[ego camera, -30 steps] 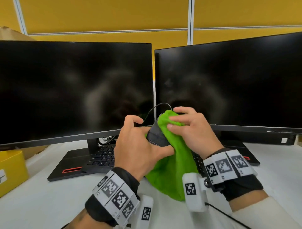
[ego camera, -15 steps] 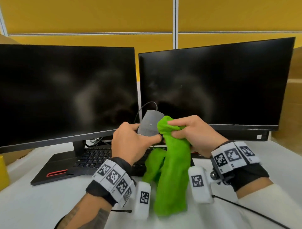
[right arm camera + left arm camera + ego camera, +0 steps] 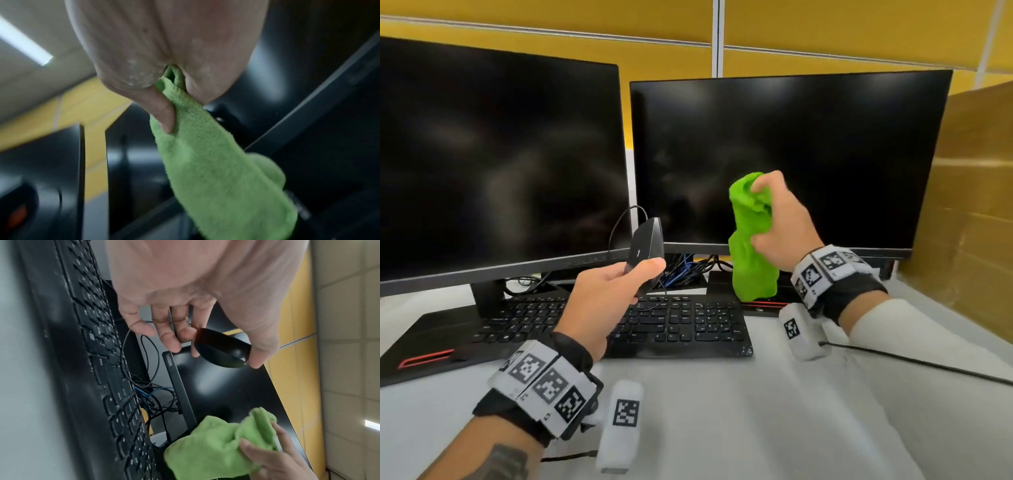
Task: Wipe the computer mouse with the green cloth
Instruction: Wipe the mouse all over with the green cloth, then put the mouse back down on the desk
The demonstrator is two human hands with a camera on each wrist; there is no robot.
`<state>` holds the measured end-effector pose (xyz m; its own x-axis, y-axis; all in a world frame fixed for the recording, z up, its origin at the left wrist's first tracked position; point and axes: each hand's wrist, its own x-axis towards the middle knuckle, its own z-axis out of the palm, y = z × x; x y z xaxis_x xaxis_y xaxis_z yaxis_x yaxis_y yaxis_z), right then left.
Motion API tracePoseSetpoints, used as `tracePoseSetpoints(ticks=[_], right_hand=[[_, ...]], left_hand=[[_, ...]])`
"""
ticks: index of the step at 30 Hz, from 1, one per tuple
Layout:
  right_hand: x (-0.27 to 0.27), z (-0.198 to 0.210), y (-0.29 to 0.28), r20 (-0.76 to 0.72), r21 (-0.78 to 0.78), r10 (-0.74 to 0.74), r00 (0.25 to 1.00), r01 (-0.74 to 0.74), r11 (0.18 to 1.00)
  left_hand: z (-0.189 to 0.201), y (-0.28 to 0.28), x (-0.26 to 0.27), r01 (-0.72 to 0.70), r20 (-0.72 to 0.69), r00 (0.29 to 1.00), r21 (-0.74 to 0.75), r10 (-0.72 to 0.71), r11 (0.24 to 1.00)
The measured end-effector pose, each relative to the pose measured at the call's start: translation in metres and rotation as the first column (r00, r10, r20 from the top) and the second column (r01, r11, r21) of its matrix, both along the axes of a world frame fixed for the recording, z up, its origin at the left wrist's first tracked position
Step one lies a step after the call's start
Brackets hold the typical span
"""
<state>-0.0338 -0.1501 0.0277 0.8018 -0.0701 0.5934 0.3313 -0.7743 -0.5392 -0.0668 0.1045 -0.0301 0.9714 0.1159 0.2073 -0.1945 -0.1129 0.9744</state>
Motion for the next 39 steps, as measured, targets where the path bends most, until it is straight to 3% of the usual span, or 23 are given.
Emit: tracePoseSetpoints(ticks=[3,5,9,14,16,19,21,23,27,31,33,35,37,39], right_hand=[[0.006,-0.015,0.010,-0.110,-0.321,-0.117,0.987,0.076,0.944],[0.009,-0.024,0.011,-0.142,-0.453,-0.232,0.962,0.145,0.880],[0.020,-0.042,0.004,-0.357,-0.537,-0.347,0.867,0.114,0.836],[0.039,-0.055,0.000,-0.616,-0.577,-0.333,0.714,-0.121,0.808],[0.047,-0.054,-0.004,-0.626,-0.617,-0.357,0.693,-0.160,0.771],[0.070,-0.057,-0.022,-0.594,-0.651,-0.429,0.680,-0.093,0.754],[0.060,-0.048,-0.023,-0.603,-0.652,-0.460,0.652,-0.070,0.755],[0.050,-0.050,-0.022,-0.572,-0.674,-0.475,0.669,-0.053,0.737],[0.090,-0.079,-0.045,-0.580,-0.717,-0.417,0.700,-0.196,0.669],[0.068,-0.059,-0.042,-0.660,-0.615,-0.366,0.656,-0.193,0.764],[0.068,-0.049,-0.050,-0.633,-0.677,-0.458,0.624,-0.159,0.719],[0.087,-0.055,-0.065,-0.608,-0.685,-0.513,0.605,-0.073,0.725],[0.083,-0.057,-0.060,-0.572,-0.687,-0.534,0.622,-0.008,0.727],[0.060,-0.053,-0.035,-0.522,-0.685,-0.498,0.692,0.008,0.729]], left_hand=[[-0.002,0.002,0.002,0.025,0.010,1.000,0.031,-0.025,0.999],[-0.003,0.001,0.004,0.041,0.010,0.999,0.040,-0.041,0.998],[-0.002,0.001,0.004,0.044,-0.008,0.999,0.040,-0.043,0.998],[-0.003,-0.001,0.002,0.056,-0.009,0.998,0.023,-0.056,0.998],[-0.004,0.000,0.002,0.064,-0.001,0.998,0.031,-0.064,0.997],[-0.005,0.003,0.003,0.064,-0.010,0.998,0.035,-0.064,0.997],[-0.006,0.005,0.005,0.067,-0.023,0.998,0.026,-0.066,0.997],[-0.006,0.006,0.007,0.064,-0.037,0.997,0.022,-0.064,0.998],[-0.007,0.005,0.008,0.068,-0.041,0.997,0.046,-0.066,0.997],[-0.007,0.005,0.010,0.068,-0.050,0.997,0.045,-0.066,0.997],[-0.008,0.006,0.010,0.059,-0.055,0.997,0.042,-0.057,0.997],[-0.008,0.006,0.011,0.062,-0.050,0.997,0.050,-0.059,0.997],[-0.008,0.005,0.010,0.064,-0.046,0.997,0.060,-0.062,0.996],[-0.009,0.005,0.010,0.064,-0.050,0.997,0.059,-0.062,0.996]])
